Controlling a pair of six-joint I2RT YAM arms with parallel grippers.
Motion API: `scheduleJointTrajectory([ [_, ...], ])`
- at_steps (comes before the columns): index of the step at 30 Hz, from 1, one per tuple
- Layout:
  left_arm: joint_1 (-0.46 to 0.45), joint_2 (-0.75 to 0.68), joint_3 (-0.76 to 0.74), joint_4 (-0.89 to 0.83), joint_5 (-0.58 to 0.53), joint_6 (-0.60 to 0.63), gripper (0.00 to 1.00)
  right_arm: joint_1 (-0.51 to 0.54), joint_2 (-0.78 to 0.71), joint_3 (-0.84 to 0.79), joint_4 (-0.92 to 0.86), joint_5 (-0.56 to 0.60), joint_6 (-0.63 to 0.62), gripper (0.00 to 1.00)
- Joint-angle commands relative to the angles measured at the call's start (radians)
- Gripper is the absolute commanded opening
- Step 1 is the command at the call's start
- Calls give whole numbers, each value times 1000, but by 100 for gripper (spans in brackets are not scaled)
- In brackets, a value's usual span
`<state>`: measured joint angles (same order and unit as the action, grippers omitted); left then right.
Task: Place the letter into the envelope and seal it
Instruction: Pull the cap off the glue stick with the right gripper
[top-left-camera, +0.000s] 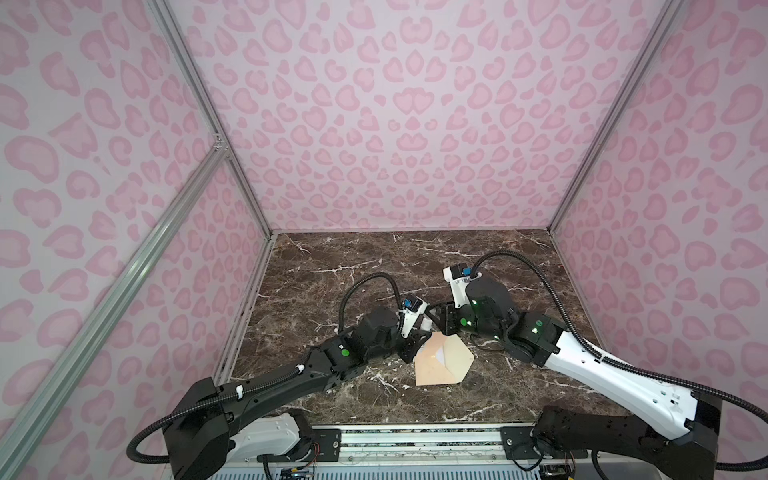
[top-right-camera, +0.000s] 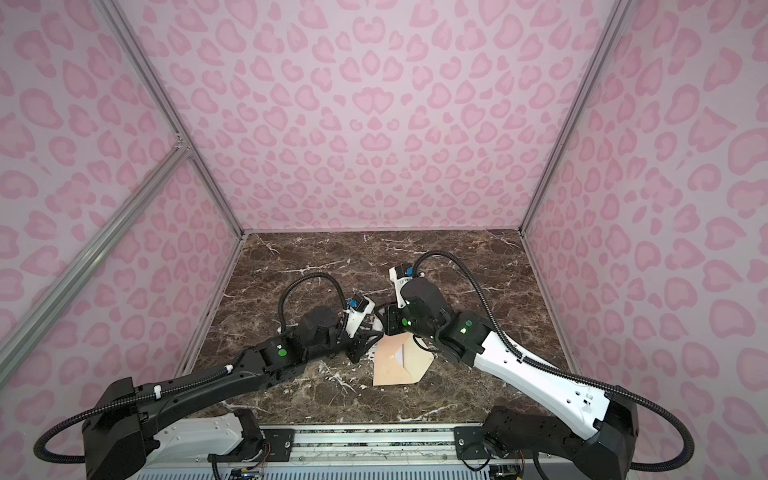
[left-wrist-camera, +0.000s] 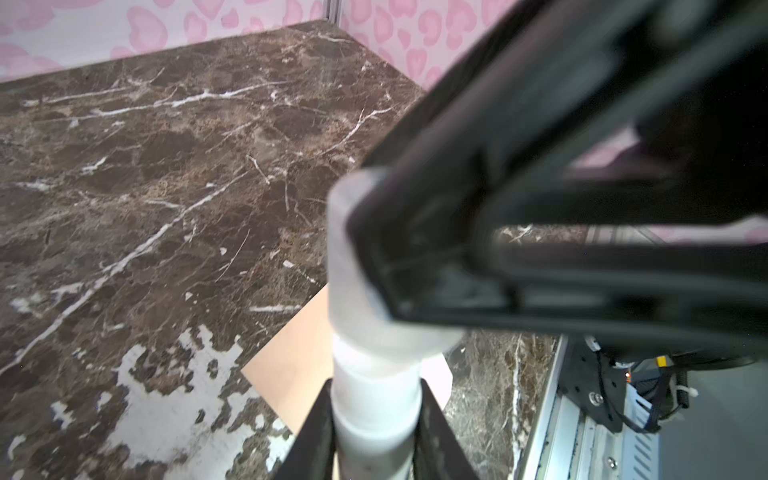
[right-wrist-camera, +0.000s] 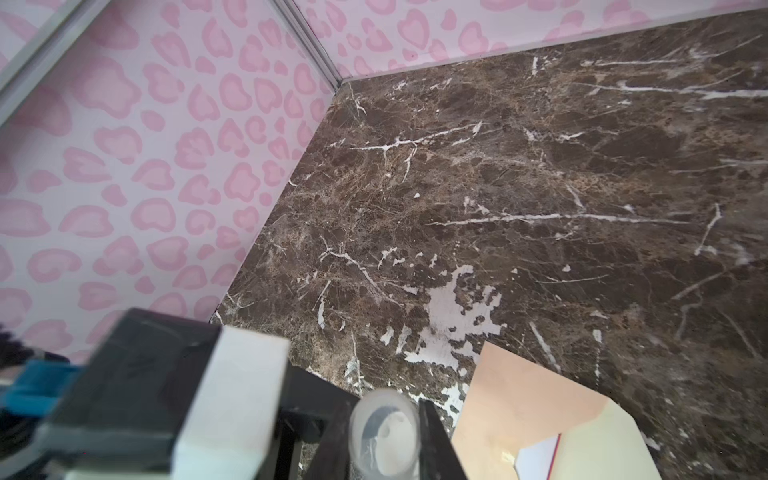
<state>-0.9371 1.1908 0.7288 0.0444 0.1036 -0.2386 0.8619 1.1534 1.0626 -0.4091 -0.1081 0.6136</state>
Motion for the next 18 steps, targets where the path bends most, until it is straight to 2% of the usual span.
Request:
scheduleJointTrajectory([
  [1,1,-14,1,-11,-20,3,19,-5,0,9,13,16,-18,8],
  [10,1,-61,-7,-21,-35,1,19,-71,-34,-12,-37,89,-66,9],
  [18,1,-81,-7,-5,-26,12,20,-272,-123,-185,48,147,-116,7],
])
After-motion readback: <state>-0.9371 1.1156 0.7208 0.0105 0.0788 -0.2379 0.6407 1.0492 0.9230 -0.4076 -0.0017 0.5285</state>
